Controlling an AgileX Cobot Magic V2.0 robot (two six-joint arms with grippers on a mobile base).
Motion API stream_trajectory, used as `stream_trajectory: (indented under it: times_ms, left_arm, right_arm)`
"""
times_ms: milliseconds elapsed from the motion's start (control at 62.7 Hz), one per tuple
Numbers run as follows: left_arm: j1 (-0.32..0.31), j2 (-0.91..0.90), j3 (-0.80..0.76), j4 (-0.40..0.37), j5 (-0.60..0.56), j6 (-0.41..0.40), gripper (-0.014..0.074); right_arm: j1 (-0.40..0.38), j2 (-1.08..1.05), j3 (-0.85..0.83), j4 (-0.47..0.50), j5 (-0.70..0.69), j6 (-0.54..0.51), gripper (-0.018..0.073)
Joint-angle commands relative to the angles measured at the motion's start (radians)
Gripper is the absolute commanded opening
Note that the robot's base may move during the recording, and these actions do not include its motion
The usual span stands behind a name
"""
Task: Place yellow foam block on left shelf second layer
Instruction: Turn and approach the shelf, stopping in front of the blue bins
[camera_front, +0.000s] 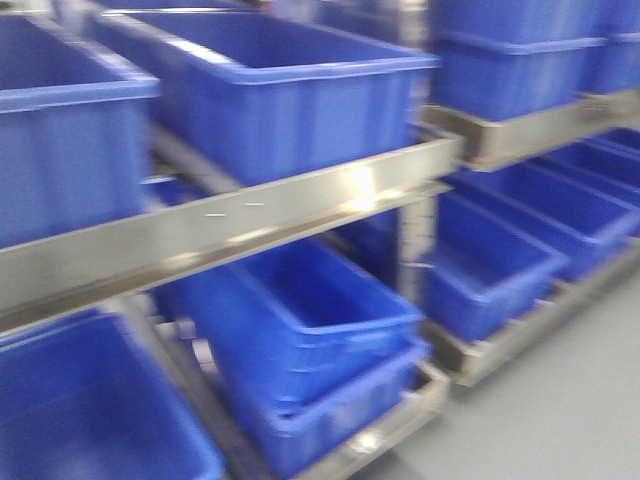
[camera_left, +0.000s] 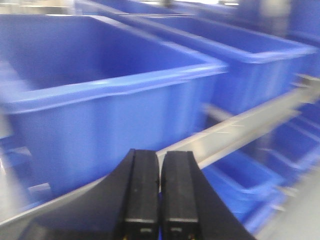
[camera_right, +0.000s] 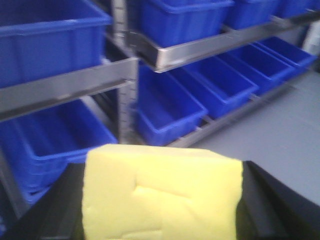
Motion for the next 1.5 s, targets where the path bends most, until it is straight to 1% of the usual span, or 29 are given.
stream_trajectory:
  times_ms: [0, 1484]
  left_arm:
    - [-0.001, 0.003, 0.026, -0.007, -0.088, -0.004, 0.0136]
    - [-0.001, 0.003, 0.026, -0.007, -0.088, -0.004, 0.0136]
  right_arm:
    - [-0.006, 0.018, -0.029, -0.030, -0.079, -0.002, 0.0286]
    - [-0.006, 0.018, -0.029, -0.030, -0.079, -0.002, 0.0286]
